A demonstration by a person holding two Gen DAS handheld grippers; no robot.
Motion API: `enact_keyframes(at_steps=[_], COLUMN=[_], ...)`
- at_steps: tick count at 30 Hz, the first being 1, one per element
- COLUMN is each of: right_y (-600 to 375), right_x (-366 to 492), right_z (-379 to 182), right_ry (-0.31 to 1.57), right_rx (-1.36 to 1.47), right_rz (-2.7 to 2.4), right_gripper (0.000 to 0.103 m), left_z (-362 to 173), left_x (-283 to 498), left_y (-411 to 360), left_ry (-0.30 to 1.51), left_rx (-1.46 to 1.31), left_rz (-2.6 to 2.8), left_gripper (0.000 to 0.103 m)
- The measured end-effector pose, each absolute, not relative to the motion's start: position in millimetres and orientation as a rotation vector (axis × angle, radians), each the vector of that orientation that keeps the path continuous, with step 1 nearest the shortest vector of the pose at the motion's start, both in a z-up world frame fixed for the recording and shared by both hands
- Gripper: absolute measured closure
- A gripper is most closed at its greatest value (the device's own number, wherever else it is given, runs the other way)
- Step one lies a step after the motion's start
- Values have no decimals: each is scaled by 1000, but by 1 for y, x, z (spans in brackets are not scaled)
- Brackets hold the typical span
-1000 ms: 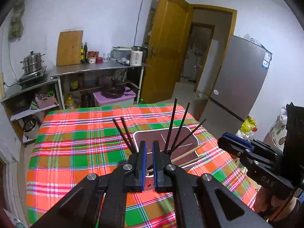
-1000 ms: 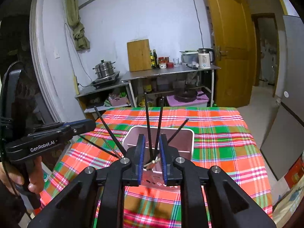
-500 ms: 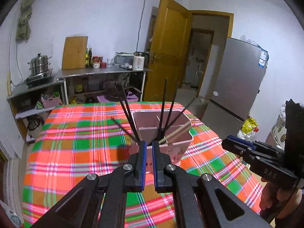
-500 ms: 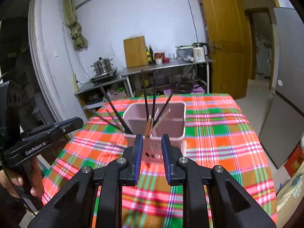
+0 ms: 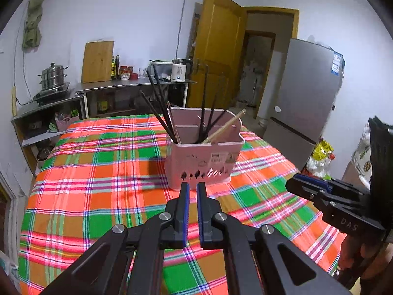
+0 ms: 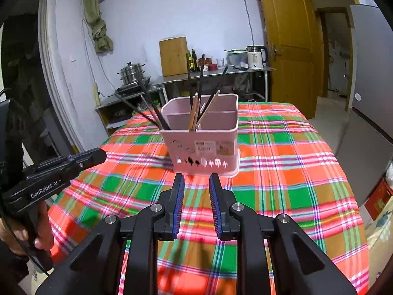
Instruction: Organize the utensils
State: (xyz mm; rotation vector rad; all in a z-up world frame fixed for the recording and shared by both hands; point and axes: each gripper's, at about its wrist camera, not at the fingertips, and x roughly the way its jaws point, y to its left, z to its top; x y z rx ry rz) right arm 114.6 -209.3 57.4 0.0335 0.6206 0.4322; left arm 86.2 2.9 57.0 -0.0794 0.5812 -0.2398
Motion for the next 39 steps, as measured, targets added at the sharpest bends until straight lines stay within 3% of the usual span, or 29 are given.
enact_keyframes(at_steps=[39], right_y=[-209], right_x=[92], right_z=[28], right_ry=[631], right_rx=[-6], right_rz=[404], right_gripper=[80], left_z=[12], left_x=[72], left_y=[2], left_ry=[588], left_rx=[-108], left_rz=[-178], left_gripper=[98])
